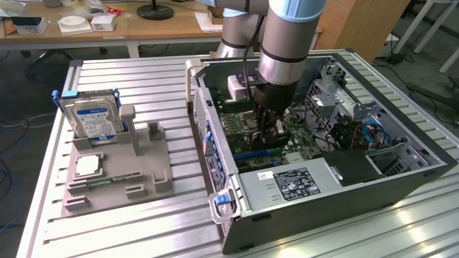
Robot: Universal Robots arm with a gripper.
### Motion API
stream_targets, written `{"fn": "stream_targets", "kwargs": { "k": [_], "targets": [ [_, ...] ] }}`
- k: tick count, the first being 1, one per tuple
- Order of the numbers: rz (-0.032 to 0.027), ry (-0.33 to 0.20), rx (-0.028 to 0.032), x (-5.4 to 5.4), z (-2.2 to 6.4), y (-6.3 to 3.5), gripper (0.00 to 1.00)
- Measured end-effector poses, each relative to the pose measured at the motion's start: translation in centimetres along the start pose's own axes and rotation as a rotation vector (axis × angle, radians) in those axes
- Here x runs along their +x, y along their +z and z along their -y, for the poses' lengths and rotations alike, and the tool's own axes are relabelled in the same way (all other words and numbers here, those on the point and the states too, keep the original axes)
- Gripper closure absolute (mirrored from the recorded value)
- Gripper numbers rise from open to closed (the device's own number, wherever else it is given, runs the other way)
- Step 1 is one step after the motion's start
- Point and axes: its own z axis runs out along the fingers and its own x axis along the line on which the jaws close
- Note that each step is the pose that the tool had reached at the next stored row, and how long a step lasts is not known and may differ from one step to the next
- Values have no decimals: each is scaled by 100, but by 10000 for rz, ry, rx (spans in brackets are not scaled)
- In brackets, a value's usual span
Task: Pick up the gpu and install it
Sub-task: 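Insert the gpu into the slot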
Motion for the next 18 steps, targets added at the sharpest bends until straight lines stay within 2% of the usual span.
{"fn": "stream_targets", "kwargs": {
  "k": [7, 18],
  "targets": [
    [-1, 1, -1, 35, -1, 10, 73],
    [1, -2, 0, 2, -23, 32, 73]
  ]
}}
